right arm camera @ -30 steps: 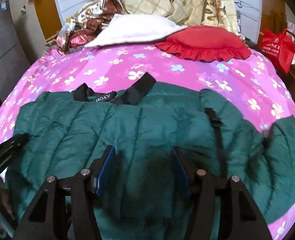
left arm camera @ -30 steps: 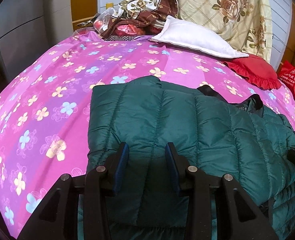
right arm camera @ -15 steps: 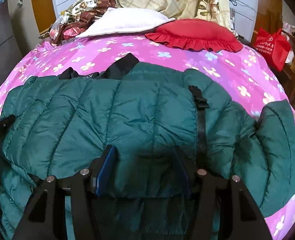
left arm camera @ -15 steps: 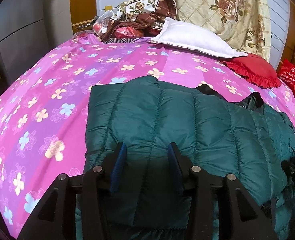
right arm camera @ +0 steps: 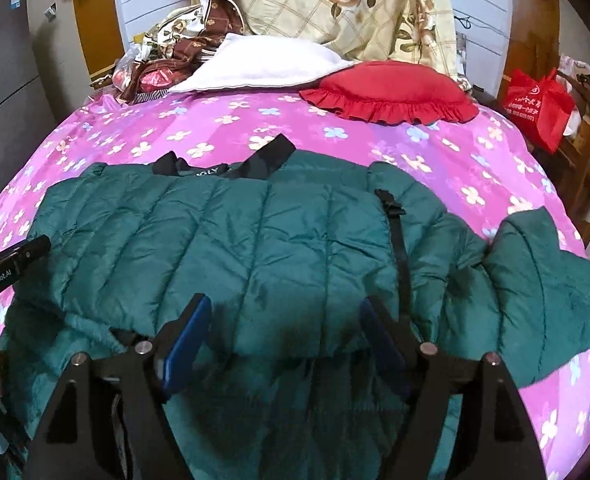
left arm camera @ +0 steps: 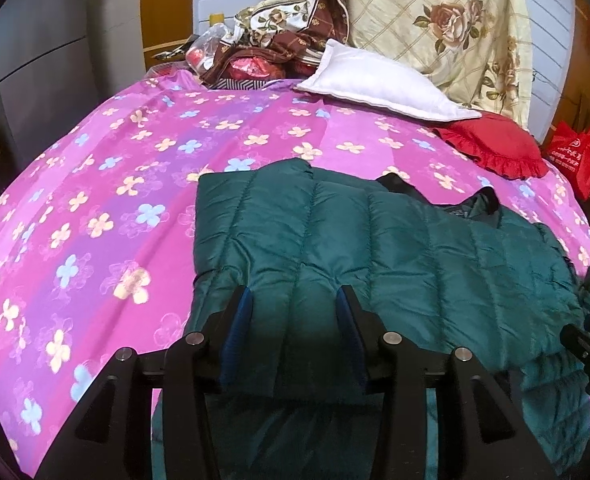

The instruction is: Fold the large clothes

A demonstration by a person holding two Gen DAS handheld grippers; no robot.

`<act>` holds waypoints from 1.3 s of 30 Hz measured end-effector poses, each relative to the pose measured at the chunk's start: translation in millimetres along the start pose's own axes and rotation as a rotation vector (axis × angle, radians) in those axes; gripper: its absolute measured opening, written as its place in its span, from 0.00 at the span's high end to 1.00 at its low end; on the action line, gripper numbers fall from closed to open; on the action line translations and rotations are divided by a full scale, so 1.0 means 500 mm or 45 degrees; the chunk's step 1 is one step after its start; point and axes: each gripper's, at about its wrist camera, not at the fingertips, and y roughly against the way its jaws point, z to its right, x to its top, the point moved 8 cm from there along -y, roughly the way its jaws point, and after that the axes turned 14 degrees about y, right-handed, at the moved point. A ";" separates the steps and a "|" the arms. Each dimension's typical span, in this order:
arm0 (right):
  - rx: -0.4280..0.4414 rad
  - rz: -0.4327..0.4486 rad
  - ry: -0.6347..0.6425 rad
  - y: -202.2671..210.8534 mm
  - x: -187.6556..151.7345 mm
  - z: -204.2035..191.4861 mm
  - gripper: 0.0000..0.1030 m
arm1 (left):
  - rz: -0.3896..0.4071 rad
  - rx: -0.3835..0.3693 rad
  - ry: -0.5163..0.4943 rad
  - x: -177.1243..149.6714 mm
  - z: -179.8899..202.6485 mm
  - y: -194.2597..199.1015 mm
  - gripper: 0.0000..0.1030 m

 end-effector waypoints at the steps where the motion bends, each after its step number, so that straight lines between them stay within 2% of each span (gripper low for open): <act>1: 0.002 0.004 -0.006 0.007 -0.003 0.000 0.22 | 0.003 -0.002 -0.004 -0.002 0.002 0.010 0.78; 13: 0.003 0.022 -0.034 0.096 -0.065 -0.007 0.22 | 0.006 -0.049 -0.056 -0.062 0.031 0.119 0.78; 26: -0.001 0.014 -0.112 0.165 -0.143 0.020 0.19 | -0.012 -0.104 -0.075 -0.129 0.085 0.192 0.78; 34: -0.056 0.033 -0.114 0.205 -0.177 0.052 0.17 | -0.037 -0.164 -0.111 -0.172 0.155 0.217 0.78; 39: -0.093 0.042 -0.130 0.221 -0.195 0.091 0.16 | -0.065 -0.237 -0.101 -0.194 0.209 0.226 0.78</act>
